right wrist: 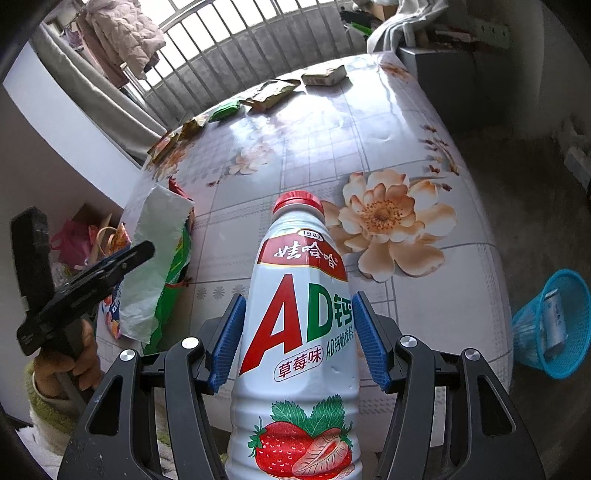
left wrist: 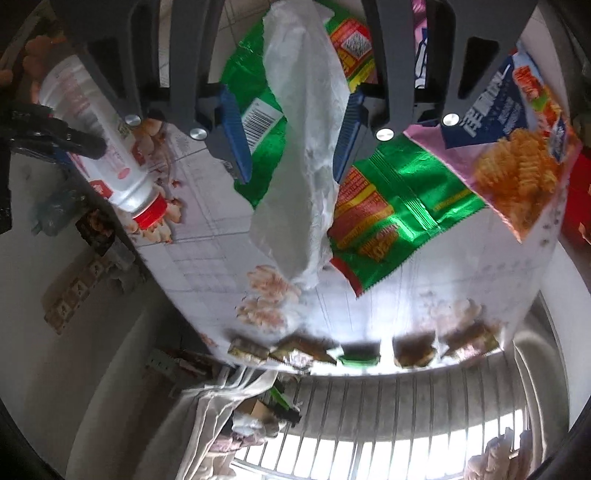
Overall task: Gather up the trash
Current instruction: 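Lift the white tissue with the left tool while the right tool holds the AD bottle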
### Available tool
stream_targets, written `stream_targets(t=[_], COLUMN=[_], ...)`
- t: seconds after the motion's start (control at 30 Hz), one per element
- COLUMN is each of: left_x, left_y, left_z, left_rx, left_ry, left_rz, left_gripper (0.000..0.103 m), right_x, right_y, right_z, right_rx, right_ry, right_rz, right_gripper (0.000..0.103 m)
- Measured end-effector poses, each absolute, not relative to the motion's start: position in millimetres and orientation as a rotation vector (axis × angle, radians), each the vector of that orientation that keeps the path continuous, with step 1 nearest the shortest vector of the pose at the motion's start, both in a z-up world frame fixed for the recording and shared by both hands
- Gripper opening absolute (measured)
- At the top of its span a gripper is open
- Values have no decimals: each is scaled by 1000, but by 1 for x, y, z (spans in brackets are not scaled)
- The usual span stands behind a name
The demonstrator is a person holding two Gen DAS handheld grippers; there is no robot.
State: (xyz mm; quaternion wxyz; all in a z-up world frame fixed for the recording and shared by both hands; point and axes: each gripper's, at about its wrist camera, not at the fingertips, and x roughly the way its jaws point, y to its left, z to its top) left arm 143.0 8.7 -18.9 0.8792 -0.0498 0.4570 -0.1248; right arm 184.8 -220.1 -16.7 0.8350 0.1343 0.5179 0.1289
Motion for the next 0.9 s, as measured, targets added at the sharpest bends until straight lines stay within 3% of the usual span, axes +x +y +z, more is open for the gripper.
stream_targets(t=[0.13, 0.3, 0.4, 0.9], left_x=[149, 150, 147, 112], left_y=[3, 2, 3, -9], left_z=[-31, -34, -29, 43], left_rx=[-57, -28, -26, -7], left_ry=[979, 976, 960, 788], left_rz=[-233, -206, -204, -284], left_gripper=[40, 12, 3, 2], right_x=[188, 190, 190, 174], right_y=[-221, -223, -224, -231], right_z=[-20, -22, -22, -6], right_rx=[295, 306, 309, 329], right_ry=[1106, 1108, 1106, 1036], right_rz=[279, 284, 286, 316], right_gripper=[55, 55, 55, 55])
